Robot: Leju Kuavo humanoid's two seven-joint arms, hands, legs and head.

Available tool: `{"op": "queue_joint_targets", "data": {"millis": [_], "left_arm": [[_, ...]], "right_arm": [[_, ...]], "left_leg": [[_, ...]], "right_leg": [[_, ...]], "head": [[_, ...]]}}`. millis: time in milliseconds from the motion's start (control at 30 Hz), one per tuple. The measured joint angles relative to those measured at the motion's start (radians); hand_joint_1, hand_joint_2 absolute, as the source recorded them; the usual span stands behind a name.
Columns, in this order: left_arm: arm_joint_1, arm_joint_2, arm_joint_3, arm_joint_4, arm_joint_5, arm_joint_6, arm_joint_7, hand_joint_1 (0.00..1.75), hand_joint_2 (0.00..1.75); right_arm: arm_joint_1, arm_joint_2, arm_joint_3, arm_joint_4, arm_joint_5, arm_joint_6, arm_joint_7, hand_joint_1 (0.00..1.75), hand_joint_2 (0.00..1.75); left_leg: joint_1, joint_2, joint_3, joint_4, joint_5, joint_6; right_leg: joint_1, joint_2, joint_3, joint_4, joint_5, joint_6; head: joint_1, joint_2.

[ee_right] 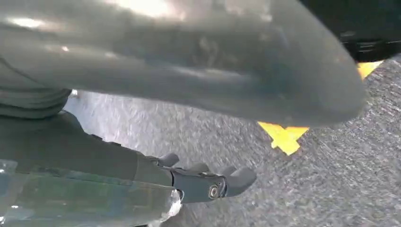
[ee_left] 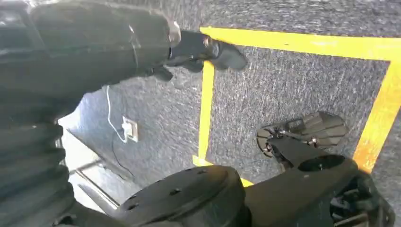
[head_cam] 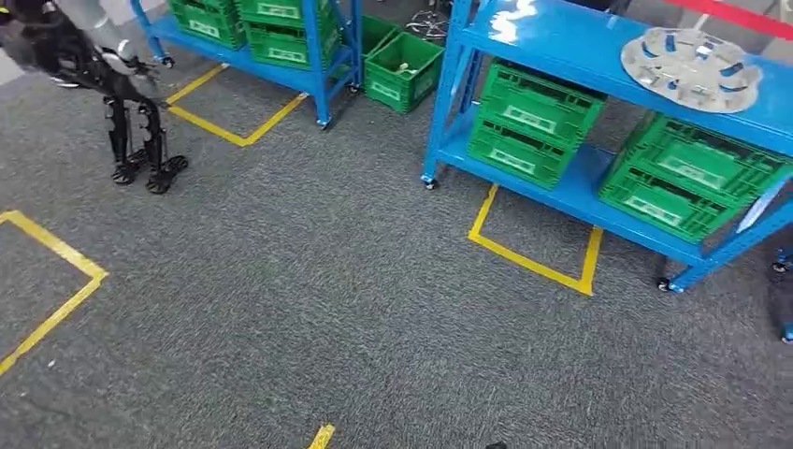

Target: Take the parts from the cabinet and place them on the table.

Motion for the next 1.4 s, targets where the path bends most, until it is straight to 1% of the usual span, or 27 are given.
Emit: {"op": "queue_joint_targets", "data": {"millis": [67, 133, 167, 200, 300, 333, 367, 400, 467, 500, 533, 600, 633, 667, 700, 800, 833, 900, 967, 1000, 1033, 1067, 1133, 1167, 1200, 1333, 1400], "left_arm": [[-0.001, 0.002, 0.000, 0.000, 0.003, 0.003, 0.001, 0.00, 1.75], [-0.005, 0.003, 0.000, -0.001, 0.006, 0.008, 0.001, 0.00, 1.75], [-0.006, 0.003, 0.000, -0.001, 0.010, 0.009, 0.002, 0.00, 1.75], [-0.009, 0.004, 0.000, -0.002, 0.016, 0.010, 0.003, 0.00, 1.75], [-0.010, 0.005, 0.000, -0.002, 0.050, 0.011, 0.005, 0.00, 1.75], [-0.010, 0.006, 0.000, -0.002, 0.063, 0.008, 0.000, 0.00, 1.75], [-0.013, 0.008, 0.000, -0.001, 0.074, 0.002, -0.006, 0.00, 1.75], [-0.013, 0.008, -0.001, -0.001, 0.089, -0.005, -0.013, 0.00, 1.75], [-0.011, 0.011, -0.001, -0.001, 0.117, -0.023, -0.018, 0.00, 1.75], [-0.009, 0.015, -0.001, -0.001, 0.130, -0.031, -0.018, 0.00, 1.75], [-0.006, 0.018, -0.001, 0.000, 0.144, -0.043, -0.011, 0.00, 1.75], [-0.005, 0.019, -0.001, 0.001, 0.158, -0.062, 0.001, 0.00, 1.75], [-0.005, 0.019, -0.001, 0.002, 0.161, -0.072, 0.009, 0.00, 1.75], [-0.005, 0.019, -0.001, 0.002, 0.161, -0.080, 0.013, 0.00, 1.75], [-0.004, 0.017, -0.003, 0.002, 0.159, -0.085, 0.014, 0.00, 1.75], [-0.002, 0.009, -0.010, 0.003, 0.142, -0.086, -0.015, 0.00, 1.75], [-0.002, 0.006, -0.011, 0.003, 0.136, -0.085, -0.025, 0.00, 1.75], [-0.007, -0.003, -0.018, 0.003, 0.117, -0.077, -0.042, 0.00, 1.75], [-0.010, -0.013, -0.031, 0.004, 0.090, -0.067, -0.034, 0.00, 1.75], [-0.013, -0.018, -0.039, 0.004, 0.077, -0.061, -0.022, 0.00, 0.00], [-0.016, -0.024, -0.045, 0.004, 0.068, -0.055, -0.010, 0.00, 0.00], [-0.020, -0.030, -0.050, 0.004, 0.061, -0.051, -0.001, 0.00, 0.00], [-0.035, -0.045, -0.065, 0.003, 0.057, -0.042, 0.015, 0.00, 0.00], [-0.039, -0.050, -0.069, 0.002, 0.058, -0.039, 0.017, 0.00, 0.00], [-0.044, -0.054, -0.073, 0.000, 0.064, -0.035, 0.019, 0.00, 0.00], [-0.044, -0.056, -0.088, 0.000, 0.088, -0.029, 0.018, 0.00, 0.00], [-0.043, -0.055, -0.092, 0.000, 0.095, -0.022, 0.013, 0.00, 0.00]], "right_arm": [[0.011, 0.005, 0.000, 0.000, -0.001, 0.002, -0.009, 0.00, 0.00], [0.014, 0.009, 0.000, 0.000, -0.002, 0.002, -0.023, 0.00, 0.00], [0.012, 0.010, 0.000, 0.000, -0.002, 0.002, -0.030, 0.00, 0.00], [0.012, 0.011, 0.000, 0.000, -0.002, 0.002, -0.034, 0.00, 0.00], [0.011, 0.013, 0.003, 0.000, 0.009, -0.004, -0.035, 0.00, 0.00], [0.012, 0.013, 0.009, 0.000, 0.015, -0.011, -0.035, 0.00, 0.00], [0.016, 0.017, 0.013, 0.000, 0.024, -0.015, -0.035, 0.00, 0.00], [0.013, 0.016, 0.016, 0.001, 0.033, -0.020, -0.033, 0.00, 0.00], [0.003, 0.022, 0.019, 0.000, 0.051, -0.031, -0.020, 0.00, 0.00], [0.001, 0.027, 0.023, 0.000, 0.060, -0.034, -0.012, 0.00, 0.00], [0.001, 0.033, 0.031, 0.000, 0.069, -0.039, -0.006, 0.00, 0.00], [0.006, 0.040, 0.043, 0.000, 0.082, -0.048, 0.007, 0.00, 0.00], [0.006, 0.044, 0.043, 0.000, 0.085, -0.054, 0.009, 0.00, 0.00], [0.004, 0.046, 0.043, 0.000, 0.086, -0.061, 0.009, 0.00, 0.00], [-0.002, 0.046, 0.044, -0.001, 0.086, -0.066, 0.008, 0.00, 0.00], [-0.007, 0.046, 0.053, -0.008, 0.079, -0.074, 0.003, 0.00, 0.00], [-0.008, 0.045, 0.058, -0.008, 0.073, -0.077, 0.001, 0.00, 0.00], [-0.002, 0.042, 0.060, -0.008, 0.055, -0.076, -0.005, 0.00, 0.00], [-0.006, 0.035, 0.060, -0.008, 0.026, -0.065, -0.022, 0.00, 0.00], [-0.007, 0.029, 0.060, -0.008, 0.007, -0.053, -0.033, 0.00, 0.00], [-0.006, 0.024, 0.060, -0.008, -0.004, -0.043, -0.038, 0.00, 0.00], [-0.002, 0.018, 0.060, -0.008, -0.013, -0.034, -0.041, 0.00, 0.00], [0.004, 0.007, 0.060, -0.008, -0.021, -0.019, -0.044, 0.00, 0.00], [0.003, 0.003, 0.060, -0.007, -0.021, -0.015, -0.044, 0.00, 0.00], [0.002, -0.002, 0.060, -0.007, -0.020, -0.012, -0.044, 0.00, 0.00], [0.005, -0.002, 0.060, -0.007, -0.008, -0.010, -0.055, 0.00, 0.00], [0.005, -0.001, 0.061, -0.008, -0.004, -0.010, -0.069, 0.00, 0.00]], "left_leg": [[-0.002, 0.023, 0.014, 0.000, -0.011, -0.003], [-0.004, 0.040, 0.032, -0.001, -0.022, -0.008], [-0.004, 0.047, 0.033, -0.006, -0.026, -0.011], [-0.009, 0.052, 0.037, -0.004, -0.030, -0.017], [-0.006, 0.078, 0.046, -0.015, -0.031, -0.031], [-0.007, 0.075, 0.055, -0.022, -0.039, -0.039], [-0.002, -0.013, 0.054, -0.001, -0.051, -0.042], [-0.003, -0.050, 0.023, 0.053, -0.077, -0.042], [-0.003, -0.058, -0.071, 0.213, -0.136, -0.046], [-0.003, -0.056, -0.111, 0.269, -0.144, -0.046], [-0.004, -0.052, -0.130, 0.279, -0.126, -0.046], [-0.003, -0.054, -0.103, 0.170, -0.019, -0.045], [-0.002, -0.074, -0.071, 0.082, 0.039, -0.044], [0.002, -0.125, -0.049, 0.028, 0.054, -0.040], [0.007, -0.154, -0.040, 0.007, 0.040, -0.037], [-0.002, -0.114, -0.033, 0.003, 0.031, -0.020], [0.006, -0.102, -0.028, -0.004, 0.033, -0.014], [0.006, -0.078, -0.018, -0.008, 0.029, -0.004], [0.004, -0.051, -0.012, -0.008, 0.021, 0.000], [0.003, -0.039, -0.010, -0.008, 0.017, 0.000], [0.003, -0.031, -0.006, -0.008, 0.014, 0.000], [0.003, -0.028, -0.001, -0.008, 0.010, -0.003], [0.003, -0.028, 0.015, -0.008, 0.000, -0.006], [0.004, -0.029, 0.018, -0.011, -0.004, -0.009], [0.000, -0.029, 0.017, -0.011, -0.006, -0.013], [0.002, -0.035, 0.026, -0.028, -0.004, -0.039], [0.002, -0.045, 0.012, 0.014, -0.035, -0.043]], "right_leg": [[-0.001, -0.002, 0.020, -0.055, 0.067, -0.005], [0.004, -0.028, 0.101, -0.237, 0.175, -0.023], [0.013, -0.068, 0.125, -0.274, 0.161, -0.034], [0.023, -0.075, 0.130, -0.291, 0.159, -0.042], [0.028, -0.053, 0.133, -0.304, 0.146, -0.052], [0.019, -0.043, 0.151, -0.328, 0.153, -0.056], [0.016, -0.038, 0.163, -0.342, 0.157, -0.056], [0.013, -0.030, 0.167, -0.345, 0.158, -0.059], [0.014, -0.007, 0.169, -0.346, 0.155, -0.065], [0.015, 0.009, 0.172, -0.346, 0.153, -0.068], [0.016, 0.025, 0.176, -0.345, 0.150, -0.068], [0.014, 0.055, 0.188, -0.341, 0.141, -0.061], [0.012, 0.066, 0.193, -0.335, 0.135, -0.057], [0.009, 0.076, 0.192, -0.330, 0.128, -0.052], [0.013, 0.089, 0.184, -0.320, 0.122, -0.043], [0.001, 0.129, 0.178, -0.329, 0.127, -0.025], [0.002, 0.138, 0.177, -0.328, 0.124, -0.020], [0.007, 0.039, 0.149, -0.264, 0.085, -0.008], [0.002, 0.005, 0.060, -0.097, 0.011, 0.003], [0.000, 0.002, 0.019, -0.027, -0.009, 0.007], [-0.002, 0.001, 0.002, -0.005, 0.000, 0.007], [-0.002, 0.001, 0.009, -0.027, 0.031, 0.007], [-0.002, 0.002, 0.088, -0.201, 0.146, -0.003], [0.001, 0.003, 0.125, -0.287, 0.182, -0.012], [0.004, 0.003, 0.140, -0.300, 0.159, -0.018], [0.010, -0.002, 0.149, -0.330, 0.154, -0.035], [0.002, -0.007, 0.167, -0.352, 0.160, -0.043]], "head": [[0.005, 0.000], [0.011, 0.000], [0.010, 0.000], [0.008, 0.000], [0.008, 0.000], [0.011, 0.000], [0.003, 0.000], [-0.001, 0.000], [-0.013, 0.000], [-0.015, 0.000], [-0.017, 0.000], [-0.026, 0.000], [-0.032, 0.000], [-0.038, 0.000], [-0.043, 0.000], [-0.040, 0.000], [-0.042, 0.000], [-0.025, 0.000], [-0.016, 0.000], [-0.013, 0.000], [-0.013, 0.000], [-0.012, 0.000], [-0.002, 0.000], [0.005, 0.000], [0.002, 0.000], [0.011, 0.000], [-0.002, 0.000]]}}
